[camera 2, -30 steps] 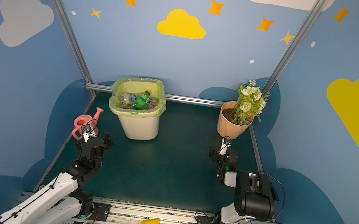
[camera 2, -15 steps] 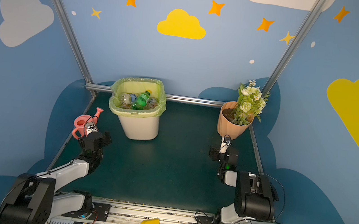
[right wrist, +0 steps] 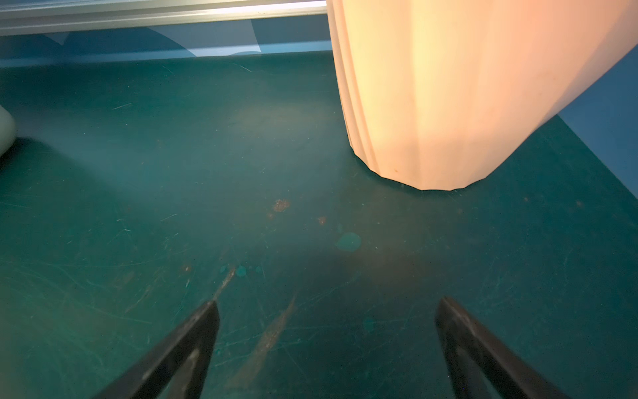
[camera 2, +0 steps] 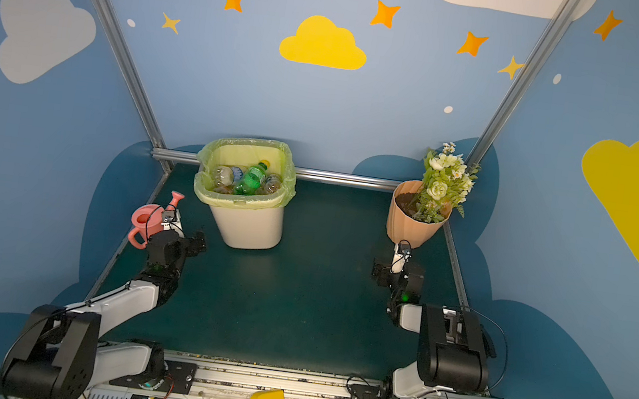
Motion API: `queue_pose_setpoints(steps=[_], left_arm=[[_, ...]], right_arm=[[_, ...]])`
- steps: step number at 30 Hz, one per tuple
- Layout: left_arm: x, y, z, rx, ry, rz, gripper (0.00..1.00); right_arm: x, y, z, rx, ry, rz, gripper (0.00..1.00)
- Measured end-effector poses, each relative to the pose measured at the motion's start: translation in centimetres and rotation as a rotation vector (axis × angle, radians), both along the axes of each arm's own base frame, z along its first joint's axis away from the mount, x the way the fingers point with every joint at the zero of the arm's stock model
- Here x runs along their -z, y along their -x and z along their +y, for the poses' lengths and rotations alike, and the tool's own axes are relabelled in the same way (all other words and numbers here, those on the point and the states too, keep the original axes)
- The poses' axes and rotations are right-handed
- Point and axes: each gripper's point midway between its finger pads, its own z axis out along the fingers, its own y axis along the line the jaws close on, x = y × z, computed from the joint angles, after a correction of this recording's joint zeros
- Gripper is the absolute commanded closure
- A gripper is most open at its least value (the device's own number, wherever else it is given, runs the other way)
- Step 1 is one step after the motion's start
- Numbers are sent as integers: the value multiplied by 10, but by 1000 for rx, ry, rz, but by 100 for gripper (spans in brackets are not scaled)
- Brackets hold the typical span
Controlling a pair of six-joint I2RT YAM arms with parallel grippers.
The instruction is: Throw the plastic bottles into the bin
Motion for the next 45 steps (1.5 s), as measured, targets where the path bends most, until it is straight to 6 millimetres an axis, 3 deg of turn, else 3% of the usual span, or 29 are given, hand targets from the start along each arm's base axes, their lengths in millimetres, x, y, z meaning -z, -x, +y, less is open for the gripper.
queue_pose_setpoints(steps=[3, 10, 16, 23, 45], left_arm=[[8, -2, -2, 8, 12, 14, 0], [53, -9, -8, 35, 28, 111, 0], [74, -13, -13, 65, 39, 141, 0], [64, -21, -13, 71, 44, 116, 0], [62, -25, -13, 87, 62, 116, 0]], right_arm=[[0, 0, 0, 0, 0, 0, 3], [0, 0, 0, 0, 0, 0, 3], [0, 0, 0, 0, 0, 0, 3], [0, 0, 0, 0, 0, 0, 3], [0, 0, 2, -6, 3, -1, 3]])
